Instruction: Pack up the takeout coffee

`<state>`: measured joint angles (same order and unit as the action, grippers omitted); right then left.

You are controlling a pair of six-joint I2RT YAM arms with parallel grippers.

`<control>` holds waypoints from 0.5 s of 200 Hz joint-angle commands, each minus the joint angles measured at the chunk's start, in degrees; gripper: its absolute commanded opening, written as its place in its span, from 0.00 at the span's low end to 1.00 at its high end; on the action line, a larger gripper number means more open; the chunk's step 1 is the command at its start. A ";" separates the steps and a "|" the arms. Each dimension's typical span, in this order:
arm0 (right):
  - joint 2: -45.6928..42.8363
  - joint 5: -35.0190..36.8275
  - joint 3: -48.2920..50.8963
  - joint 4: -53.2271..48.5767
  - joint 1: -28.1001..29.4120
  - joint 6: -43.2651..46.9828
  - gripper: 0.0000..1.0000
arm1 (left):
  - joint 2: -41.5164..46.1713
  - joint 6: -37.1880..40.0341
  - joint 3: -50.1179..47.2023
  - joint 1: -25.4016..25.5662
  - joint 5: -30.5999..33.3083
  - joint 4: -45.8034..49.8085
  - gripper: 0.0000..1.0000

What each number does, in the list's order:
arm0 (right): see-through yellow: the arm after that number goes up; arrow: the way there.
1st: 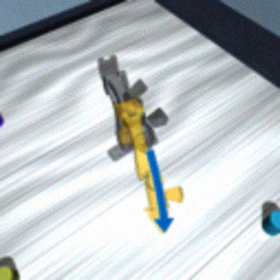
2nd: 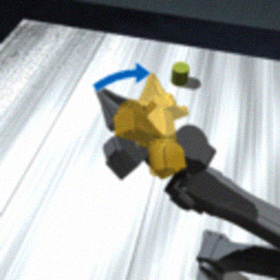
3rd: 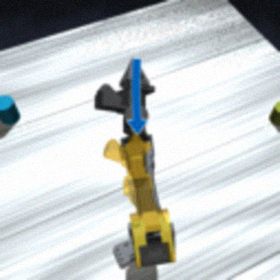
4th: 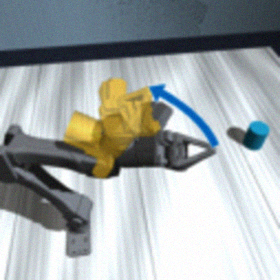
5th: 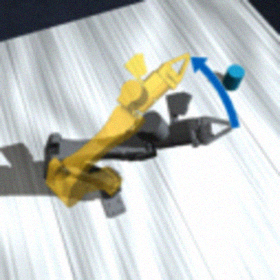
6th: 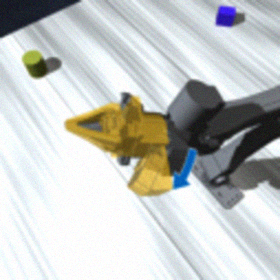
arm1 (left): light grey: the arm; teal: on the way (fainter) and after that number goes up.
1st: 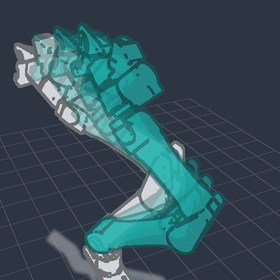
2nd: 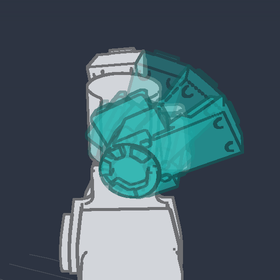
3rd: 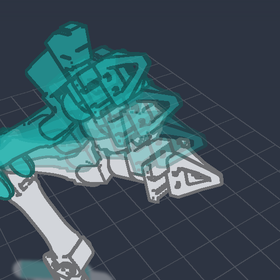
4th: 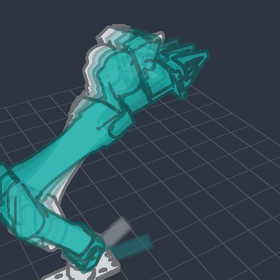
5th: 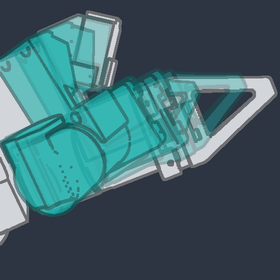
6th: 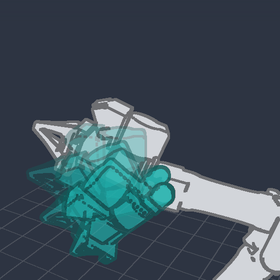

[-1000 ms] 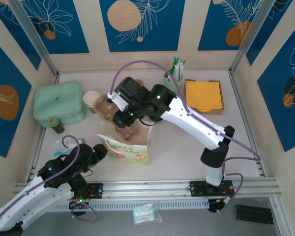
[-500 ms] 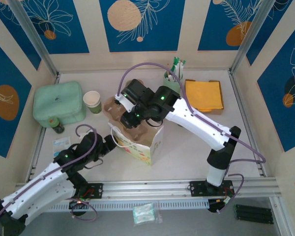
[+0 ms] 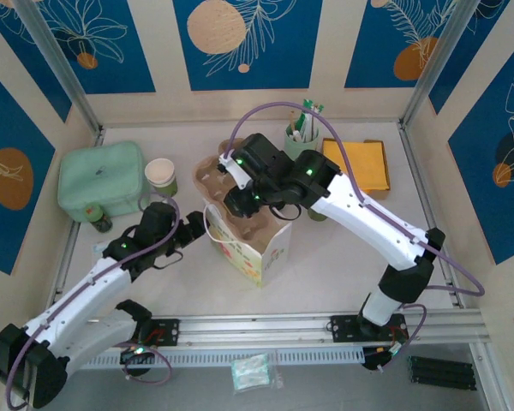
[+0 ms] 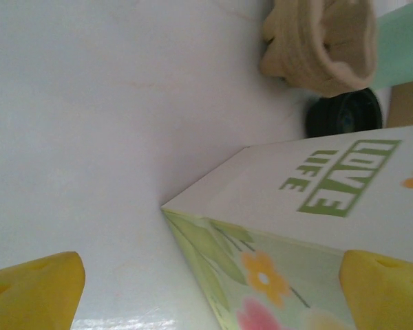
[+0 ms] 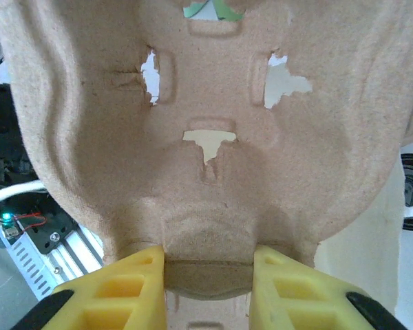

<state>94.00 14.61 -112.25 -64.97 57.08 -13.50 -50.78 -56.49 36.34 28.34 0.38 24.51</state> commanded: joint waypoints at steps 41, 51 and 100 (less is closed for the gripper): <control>-2.51 3.13 0.77 -1.21 -0.24 -1.59 0.28 | 5.52 4.94 7.62 -3.61 -3.09 9.49 0.99; -2.55 3.41 0.97 -1.38 -0.35 -1.81 0.28 | 6.69 5.31 9.32 -3.97 -3.28 11.98 0.99; -2.74 3.29 1.77 -1.32 -0.48 -2.48 0.29 | 10.87 4.78 18.33 -4.26 -5.92 18.45 1.00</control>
<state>92.66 17.65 -111.07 -65.65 56.90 -15.05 -41.50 -52.16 49.84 24.71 -2.79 38.35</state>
